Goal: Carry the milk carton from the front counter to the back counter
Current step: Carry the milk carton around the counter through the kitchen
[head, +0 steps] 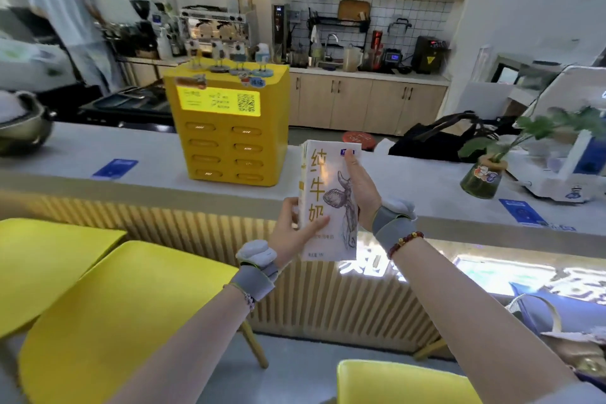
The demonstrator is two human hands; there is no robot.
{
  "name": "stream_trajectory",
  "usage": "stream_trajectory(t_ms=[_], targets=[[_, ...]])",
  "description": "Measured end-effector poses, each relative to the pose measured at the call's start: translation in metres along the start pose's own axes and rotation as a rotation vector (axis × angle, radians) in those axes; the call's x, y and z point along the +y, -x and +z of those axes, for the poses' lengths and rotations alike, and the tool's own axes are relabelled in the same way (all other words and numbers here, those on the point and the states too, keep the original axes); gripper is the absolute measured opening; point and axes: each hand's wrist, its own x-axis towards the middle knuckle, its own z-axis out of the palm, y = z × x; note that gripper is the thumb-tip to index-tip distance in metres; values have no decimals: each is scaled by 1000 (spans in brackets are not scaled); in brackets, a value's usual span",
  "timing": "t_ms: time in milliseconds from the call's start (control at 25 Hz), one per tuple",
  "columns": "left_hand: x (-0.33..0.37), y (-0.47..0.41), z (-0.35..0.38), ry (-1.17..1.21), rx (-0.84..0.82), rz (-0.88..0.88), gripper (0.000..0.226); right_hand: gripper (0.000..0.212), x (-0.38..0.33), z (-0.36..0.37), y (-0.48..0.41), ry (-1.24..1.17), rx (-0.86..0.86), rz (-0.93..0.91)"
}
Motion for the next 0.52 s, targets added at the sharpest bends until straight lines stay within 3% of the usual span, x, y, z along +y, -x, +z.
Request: stream_trajectory(t_ms=[120,280,520], targets=[[-1,56,-19,31,69,-13,47,58,6,23,50,67,-90,3],[-1,148,-51,84,178,1,39,78,17,64,129,154,-209,6],[8,268,-126,41,473,-35,51,74,38,159,226,144,-449,54]])
